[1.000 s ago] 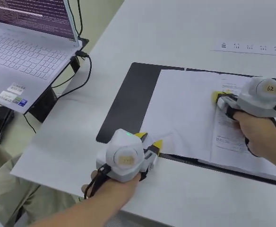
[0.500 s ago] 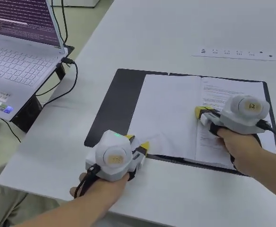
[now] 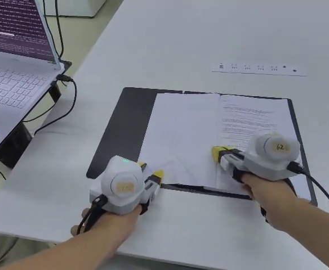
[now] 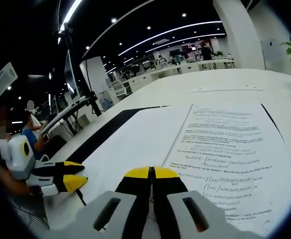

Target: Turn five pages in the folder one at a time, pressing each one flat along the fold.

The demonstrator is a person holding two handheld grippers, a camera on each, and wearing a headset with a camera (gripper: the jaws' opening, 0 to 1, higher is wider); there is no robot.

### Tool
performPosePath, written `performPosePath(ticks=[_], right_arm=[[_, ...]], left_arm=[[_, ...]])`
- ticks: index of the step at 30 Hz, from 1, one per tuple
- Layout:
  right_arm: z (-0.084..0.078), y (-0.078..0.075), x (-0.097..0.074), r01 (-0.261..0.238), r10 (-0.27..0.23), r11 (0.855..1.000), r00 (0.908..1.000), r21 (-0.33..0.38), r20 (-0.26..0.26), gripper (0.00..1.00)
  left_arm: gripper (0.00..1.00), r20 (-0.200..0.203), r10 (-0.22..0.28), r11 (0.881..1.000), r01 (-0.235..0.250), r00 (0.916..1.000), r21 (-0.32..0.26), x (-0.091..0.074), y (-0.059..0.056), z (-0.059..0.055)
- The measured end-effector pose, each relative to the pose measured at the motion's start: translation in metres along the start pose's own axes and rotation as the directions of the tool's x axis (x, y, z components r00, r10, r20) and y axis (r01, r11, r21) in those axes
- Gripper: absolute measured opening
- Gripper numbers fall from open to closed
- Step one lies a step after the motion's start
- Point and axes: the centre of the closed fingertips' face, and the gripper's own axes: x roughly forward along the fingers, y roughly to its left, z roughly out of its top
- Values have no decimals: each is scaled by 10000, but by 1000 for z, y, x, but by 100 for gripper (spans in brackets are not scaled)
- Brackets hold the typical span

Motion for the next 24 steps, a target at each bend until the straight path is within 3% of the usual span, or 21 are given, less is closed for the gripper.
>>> performPosePath(ticks=[9,18,24], right_arm=[[-23,16,-23,-315,301,9987,9989,-406,-349,0],[-44,32,-45,-663,638,9970,9960,-396,-625,0],[-50,39,-53,-769,757,9970,9940,-125,-789,0]], left_arm=[[23,-33,20,10000,-20,10000,10,0,0,0],[23,25,78,10000,-78,10000,-54,0,0,0],[23,1,86,9999,-86,10000,-89,0,0,0]])
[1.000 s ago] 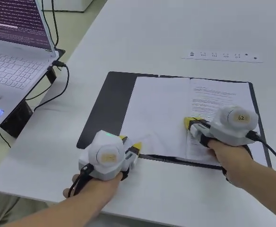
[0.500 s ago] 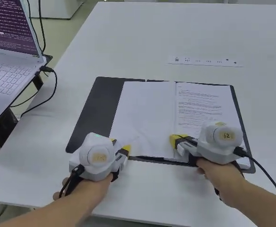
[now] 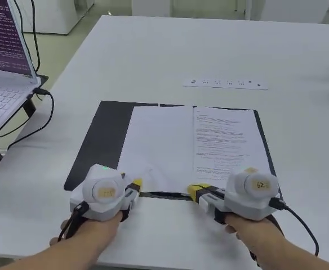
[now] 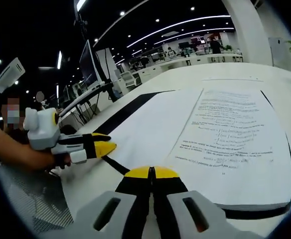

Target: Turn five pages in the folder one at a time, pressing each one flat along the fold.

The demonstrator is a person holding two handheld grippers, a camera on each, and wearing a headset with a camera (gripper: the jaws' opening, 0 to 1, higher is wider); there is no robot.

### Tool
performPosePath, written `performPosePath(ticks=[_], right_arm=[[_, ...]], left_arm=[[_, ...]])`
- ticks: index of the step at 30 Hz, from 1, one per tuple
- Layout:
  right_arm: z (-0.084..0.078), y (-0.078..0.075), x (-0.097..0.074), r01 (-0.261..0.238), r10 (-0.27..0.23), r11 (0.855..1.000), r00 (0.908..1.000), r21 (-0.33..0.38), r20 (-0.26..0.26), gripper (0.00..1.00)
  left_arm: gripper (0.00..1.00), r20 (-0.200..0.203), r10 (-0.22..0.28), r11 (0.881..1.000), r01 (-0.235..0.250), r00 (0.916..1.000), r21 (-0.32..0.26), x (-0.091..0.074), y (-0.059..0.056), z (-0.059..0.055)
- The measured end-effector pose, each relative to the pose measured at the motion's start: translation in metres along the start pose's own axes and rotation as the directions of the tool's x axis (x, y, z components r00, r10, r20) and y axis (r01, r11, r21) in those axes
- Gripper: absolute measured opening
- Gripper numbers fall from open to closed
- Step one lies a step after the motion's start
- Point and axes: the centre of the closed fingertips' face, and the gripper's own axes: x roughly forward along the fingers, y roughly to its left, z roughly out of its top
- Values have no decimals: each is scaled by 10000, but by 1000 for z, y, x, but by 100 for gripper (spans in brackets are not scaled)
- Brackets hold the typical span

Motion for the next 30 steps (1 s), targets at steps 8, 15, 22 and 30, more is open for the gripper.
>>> performPosePath(ticks=[8,15,22,30], right_arm=[[-7,9,-10,-50,61,9988,9997,478,-229,0],[2,9,-20,66,-73,9880,10000,1545,42,0],[18,5,-35,206,-336,9772,9977,2115,581,0],[25,-10,-55,542,-806,9481,9942,3132,717,0]], left_arm=[[23,-72,4,10000,-4,10000,-3,0,0,0],[23,-295,39,10000,-37,9996,63,1,0,0],[23,-766,137,9999,-140,9970,-34,2,0,1],[33,-1588,-277,9949,119,9869,-997,-1,-11,6]])
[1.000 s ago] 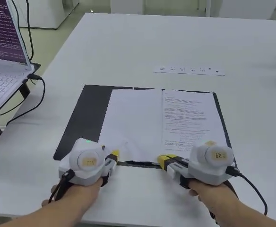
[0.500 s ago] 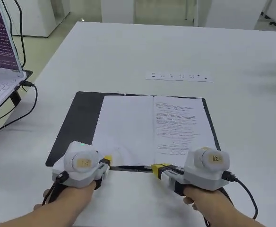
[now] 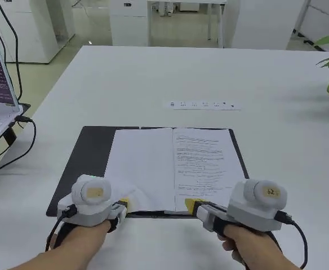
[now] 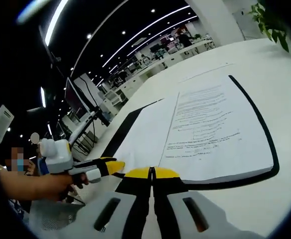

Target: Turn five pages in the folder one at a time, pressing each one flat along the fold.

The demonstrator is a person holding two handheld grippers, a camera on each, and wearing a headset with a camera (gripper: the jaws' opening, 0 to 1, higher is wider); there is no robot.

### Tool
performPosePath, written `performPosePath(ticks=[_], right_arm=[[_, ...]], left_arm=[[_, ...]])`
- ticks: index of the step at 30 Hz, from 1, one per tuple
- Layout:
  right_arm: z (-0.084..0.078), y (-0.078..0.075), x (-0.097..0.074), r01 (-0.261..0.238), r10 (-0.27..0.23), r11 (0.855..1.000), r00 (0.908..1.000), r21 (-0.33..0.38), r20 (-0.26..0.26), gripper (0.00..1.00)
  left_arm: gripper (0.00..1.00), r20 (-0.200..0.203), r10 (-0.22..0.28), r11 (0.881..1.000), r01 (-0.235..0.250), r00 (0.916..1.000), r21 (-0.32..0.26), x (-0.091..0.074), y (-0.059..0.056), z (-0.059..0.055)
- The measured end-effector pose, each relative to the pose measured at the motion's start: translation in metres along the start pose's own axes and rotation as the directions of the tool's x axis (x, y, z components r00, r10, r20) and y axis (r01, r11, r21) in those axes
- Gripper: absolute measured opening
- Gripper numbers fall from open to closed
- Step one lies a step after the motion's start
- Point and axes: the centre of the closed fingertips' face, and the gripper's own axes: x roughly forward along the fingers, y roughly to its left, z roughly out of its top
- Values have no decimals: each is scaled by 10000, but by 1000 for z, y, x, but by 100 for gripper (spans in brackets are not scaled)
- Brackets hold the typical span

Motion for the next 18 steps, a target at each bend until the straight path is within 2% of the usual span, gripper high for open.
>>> performPosePath(ticks=[5,11,15,18], right_arm=[[4,-14,-11,521,-520,9985,9986,183,-77,0],[13,-32,-26,1040,-1042,9944,9945,207,74,15],[16,-42,-36,1332,-1333,9911,9910,78,142,23],[19,-47,-44,1494,-1491,9886,9887,-185,176,28]], left_arm=[[35,3,-429,9991,429,9991,-7,-13,-12,7],[40,-41,-1217,9925,1217,9926,-89,-33,-31,11],[44,-27,-1489,9889,1489,9889,-8,-46,-38,13],[52,32,-1662,9860,1662,9861,109,-54,-43,18]])
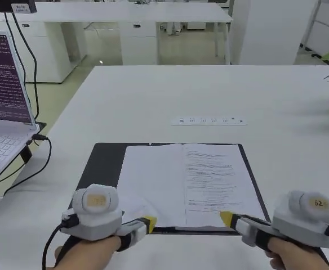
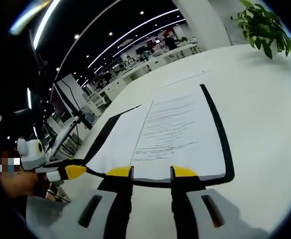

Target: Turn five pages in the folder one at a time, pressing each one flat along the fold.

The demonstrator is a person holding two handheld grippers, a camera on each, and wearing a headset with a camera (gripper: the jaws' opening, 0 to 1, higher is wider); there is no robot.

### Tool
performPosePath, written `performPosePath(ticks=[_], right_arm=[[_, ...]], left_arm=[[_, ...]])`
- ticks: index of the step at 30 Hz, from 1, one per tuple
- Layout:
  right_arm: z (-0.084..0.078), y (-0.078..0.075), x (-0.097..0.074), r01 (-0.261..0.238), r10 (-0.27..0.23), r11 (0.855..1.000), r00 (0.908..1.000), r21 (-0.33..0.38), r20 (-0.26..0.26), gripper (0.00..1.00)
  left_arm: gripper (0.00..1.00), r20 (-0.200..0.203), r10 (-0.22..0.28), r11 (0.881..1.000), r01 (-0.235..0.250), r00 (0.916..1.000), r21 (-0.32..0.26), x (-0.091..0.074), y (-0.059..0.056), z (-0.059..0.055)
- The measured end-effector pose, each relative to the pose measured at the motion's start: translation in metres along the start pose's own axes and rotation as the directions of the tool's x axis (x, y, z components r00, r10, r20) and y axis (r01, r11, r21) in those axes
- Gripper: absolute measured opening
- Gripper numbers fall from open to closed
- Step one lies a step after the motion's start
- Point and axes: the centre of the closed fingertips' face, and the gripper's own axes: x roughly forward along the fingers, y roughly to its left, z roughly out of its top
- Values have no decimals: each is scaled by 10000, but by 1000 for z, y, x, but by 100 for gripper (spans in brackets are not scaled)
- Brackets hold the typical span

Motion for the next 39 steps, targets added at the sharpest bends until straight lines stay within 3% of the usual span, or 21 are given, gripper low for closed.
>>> performPosePath(ticks=[4,8,13,19,24,31,35,39], right_arm=[[7,-3,-11,133,-130,9997,9998,-216,160,35],[19,0,-23,206,-144,9918,9987,-1259,497,43],[31,5,-41,326,-73,9612,9956,-2737,931,57],[35,7,-59,390,-2,9438,9931,-3281,1174,66],[42,7,-72,429,60,9408,9897,-3363,1431,76],[34,3,-88,438,27,9343,9915,-3539,1298,86],[32,8,-98,268,269,9212,9909,-3881,1323,89],[32,14,-105,56,502,9214,9898,-3885,1332,92]], left_arm=[[61,-31,-122,9994,123,9999,333,-8,-5,3],[66,187,-183,9980,171,9997,605,-18,-9,8],[73,750,-275,9971,220,9968,728,-34,-9,19],[79,1208,-297,9965,199,9922,811,-53,-4,28],[87,1041,-195,9956,97,9944,935,-66,4,23],[99,847,-151,9936,54,9963,1132,-80,9,13],[99,711,-117,9884,8,9974,1520,-88,10,7],[99,706,-75,9858,-45,9975,1679,-95,12,5]])
